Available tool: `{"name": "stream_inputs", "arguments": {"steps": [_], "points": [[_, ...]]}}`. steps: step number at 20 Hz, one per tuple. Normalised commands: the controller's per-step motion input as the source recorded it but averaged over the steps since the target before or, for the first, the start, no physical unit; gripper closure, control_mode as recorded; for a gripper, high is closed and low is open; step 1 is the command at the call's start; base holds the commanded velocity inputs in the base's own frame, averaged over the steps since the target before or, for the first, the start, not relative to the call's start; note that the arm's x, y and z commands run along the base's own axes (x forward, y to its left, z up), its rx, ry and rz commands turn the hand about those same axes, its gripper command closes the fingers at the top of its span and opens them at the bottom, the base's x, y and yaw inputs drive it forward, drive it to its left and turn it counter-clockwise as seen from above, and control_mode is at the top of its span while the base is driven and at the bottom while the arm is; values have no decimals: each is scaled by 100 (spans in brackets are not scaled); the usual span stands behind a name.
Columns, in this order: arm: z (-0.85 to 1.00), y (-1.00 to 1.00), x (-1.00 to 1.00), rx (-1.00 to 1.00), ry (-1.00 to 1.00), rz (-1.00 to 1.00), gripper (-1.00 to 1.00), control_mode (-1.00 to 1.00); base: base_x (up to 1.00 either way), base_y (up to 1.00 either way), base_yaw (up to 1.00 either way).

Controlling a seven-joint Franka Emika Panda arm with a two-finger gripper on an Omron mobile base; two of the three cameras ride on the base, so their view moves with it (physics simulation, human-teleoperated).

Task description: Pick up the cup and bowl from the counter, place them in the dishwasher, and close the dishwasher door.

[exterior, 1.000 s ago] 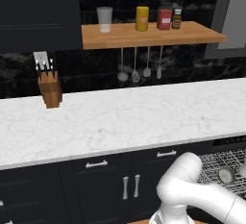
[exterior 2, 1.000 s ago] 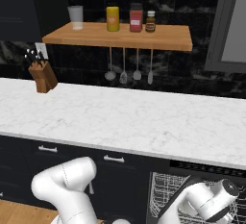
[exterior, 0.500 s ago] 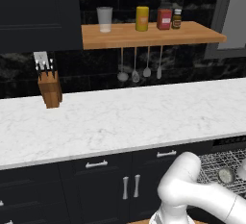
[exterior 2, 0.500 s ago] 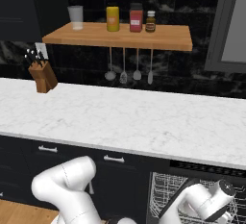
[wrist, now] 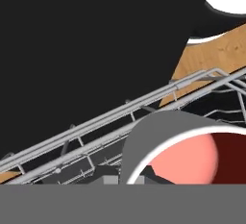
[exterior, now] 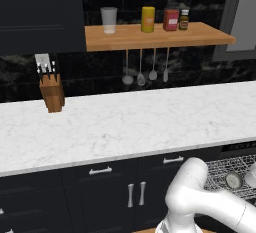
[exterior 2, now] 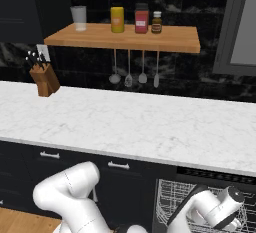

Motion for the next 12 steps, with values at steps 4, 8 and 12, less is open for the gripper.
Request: {"name": "stream_inputs", "arguments": {"steps": [4,8,12], "points": [[-2,0,0,0,0,6,-100,-100,0,0,0],[0,0,0,0,0,5,-100,-100,0,0,0],[0,0,0,0,0,1,-100,-100,0,0,0]]}}
